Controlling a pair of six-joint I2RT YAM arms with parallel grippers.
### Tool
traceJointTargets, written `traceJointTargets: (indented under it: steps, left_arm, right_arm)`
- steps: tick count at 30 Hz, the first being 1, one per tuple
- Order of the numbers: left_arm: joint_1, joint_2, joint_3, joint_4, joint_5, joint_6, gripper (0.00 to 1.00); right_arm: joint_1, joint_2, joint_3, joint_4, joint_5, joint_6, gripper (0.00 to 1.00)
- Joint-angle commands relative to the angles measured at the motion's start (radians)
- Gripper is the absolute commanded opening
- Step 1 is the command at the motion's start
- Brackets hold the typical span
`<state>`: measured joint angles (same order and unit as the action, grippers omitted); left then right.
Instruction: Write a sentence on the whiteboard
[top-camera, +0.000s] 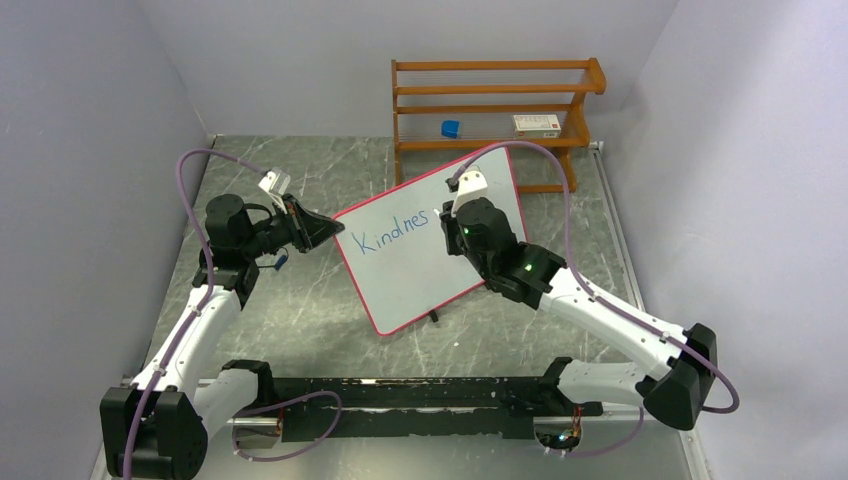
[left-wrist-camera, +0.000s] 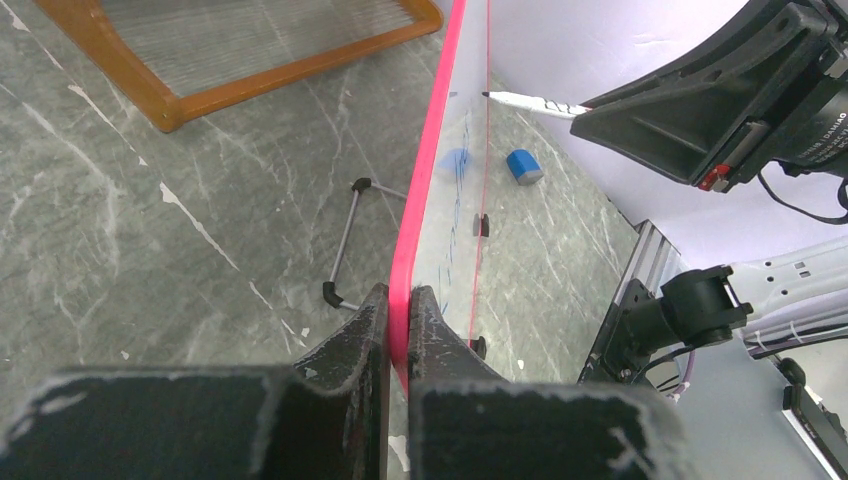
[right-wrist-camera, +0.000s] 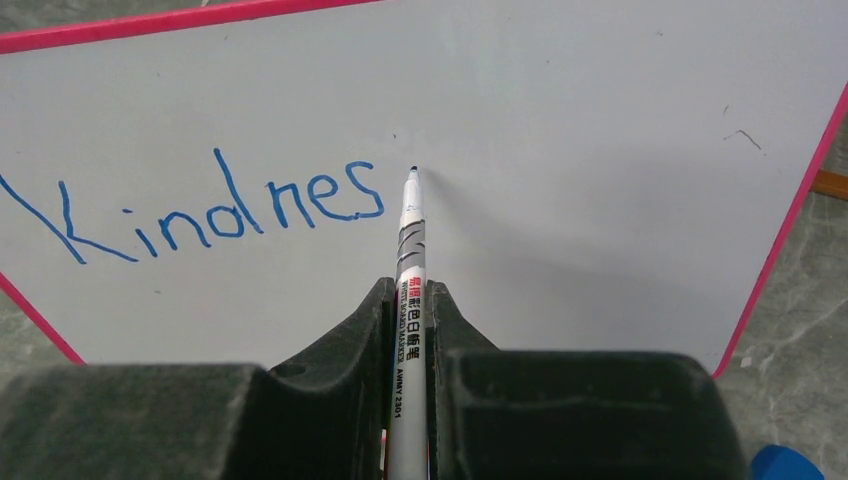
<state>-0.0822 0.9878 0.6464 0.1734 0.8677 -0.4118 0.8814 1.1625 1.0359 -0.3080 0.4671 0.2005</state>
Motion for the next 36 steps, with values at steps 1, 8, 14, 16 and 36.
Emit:
traceJointTargets:
  steps: [1, 8, 14, 16, 36]
  left_arm:
    - [-0.002, 0.02, -0.004, -0.054, -0.025, 0.054, 0.05]
    - [-0.002, 0.022, -0.003, -0.054, -0.025, 0.053, 0.05]
    - [-0.002, 0.022, -0.004, -0.055, -0.025, 0.054, 0.05]
    - [-0.002, 0.022, -0.002, -0.055, -0.025, 0.054, 0.05]
    - [-0.002, 0.022, -0.002, -0.058, -0.029, 0.056, 0.05]
  right_arm:
    - [-0.011, 0.017, 0.003, 0.045, -0.001, -0.012, 0.0]
    - [-0.017, 0.039, 0.006, 0.05, -0.012, -0.013, 0.0]
    - [-0.019, 0.047, 0.01, 0.06, -0.023, -0.016, 0.0]
    - [-0.02, 0.044, 0.01, 0.068, -0.03, -0.016, 0.0]
    - [-0.021, 0.022, -0.001, 0.019, -0.077, -0.012, 0.0]
